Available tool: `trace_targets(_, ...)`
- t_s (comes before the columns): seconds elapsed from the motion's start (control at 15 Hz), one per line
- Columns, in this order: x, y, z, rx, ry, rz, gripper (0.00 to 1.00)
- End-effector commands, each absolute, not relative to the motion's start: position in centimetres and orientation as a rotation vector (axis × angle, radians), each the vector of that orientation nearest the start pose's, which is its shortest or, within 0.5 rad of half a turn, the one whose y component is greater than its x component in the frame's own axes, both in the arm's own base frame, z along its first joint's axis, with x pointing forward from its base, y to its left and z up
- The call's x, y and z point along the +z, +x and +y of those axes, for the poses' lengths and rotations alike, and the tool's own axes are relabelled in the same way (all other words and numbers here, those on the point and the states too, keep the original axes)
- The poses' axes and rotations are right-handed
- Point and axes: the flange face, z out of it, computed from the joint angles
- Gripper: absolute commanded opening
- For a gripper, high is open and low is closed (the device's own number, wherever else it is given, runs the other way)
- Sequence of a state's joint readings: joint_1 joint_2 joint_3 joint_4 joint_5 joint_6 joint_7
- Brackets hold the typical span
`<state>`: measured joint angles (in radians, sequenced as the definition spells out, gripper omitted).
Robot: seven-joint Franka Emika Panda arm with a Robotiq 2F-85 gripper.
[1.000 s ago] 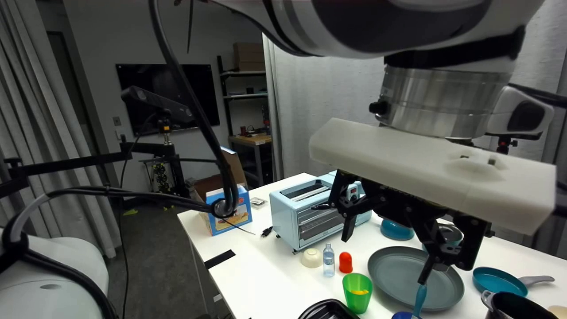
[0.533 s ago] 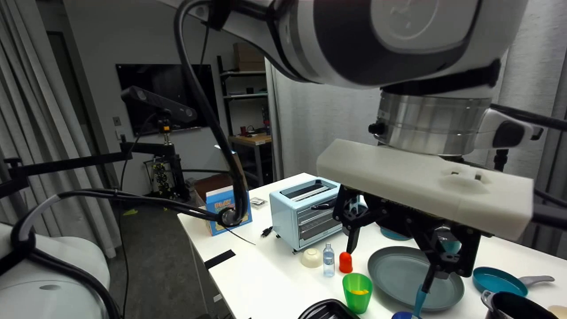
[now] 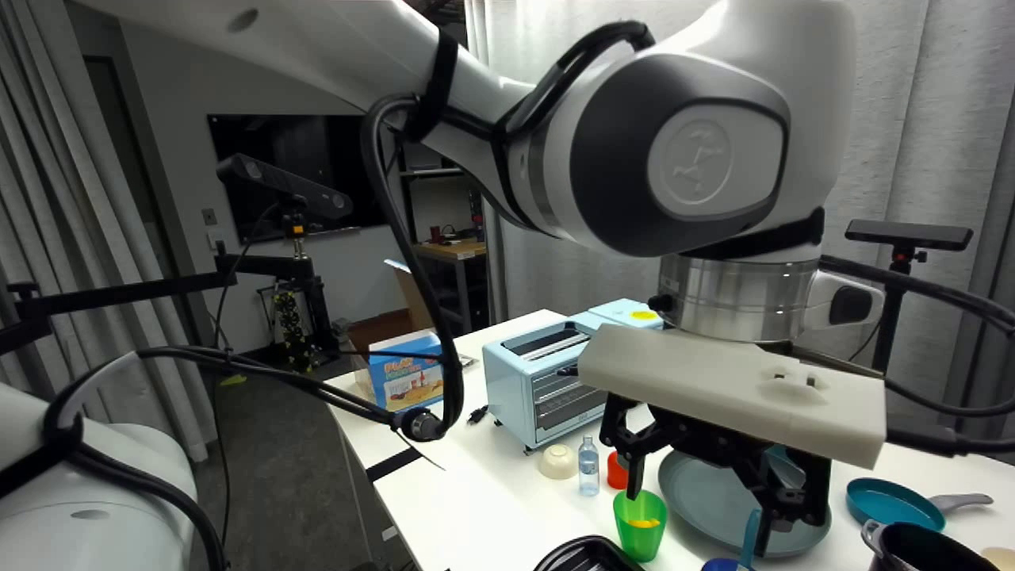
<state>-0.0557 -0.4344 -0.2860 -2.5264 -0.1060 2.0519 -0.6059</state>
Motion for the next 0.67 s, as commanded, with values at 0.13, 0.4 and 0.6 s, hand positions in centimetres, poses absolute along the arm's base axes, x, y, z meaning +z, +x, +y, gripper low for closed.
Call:
trace_targets(0.13, 38.6, 39.6, -14.8, 0.052, -3.101, -0.534, 1.00)
trace_targets(0.4, 36.3, 41.4, -14.8, 0.012, -3.113, -0.553, 1.00)
trace_targets(0.6, 34.5, 42.7, -14.2, -0.016, -3.124, -0.577, 1.00)
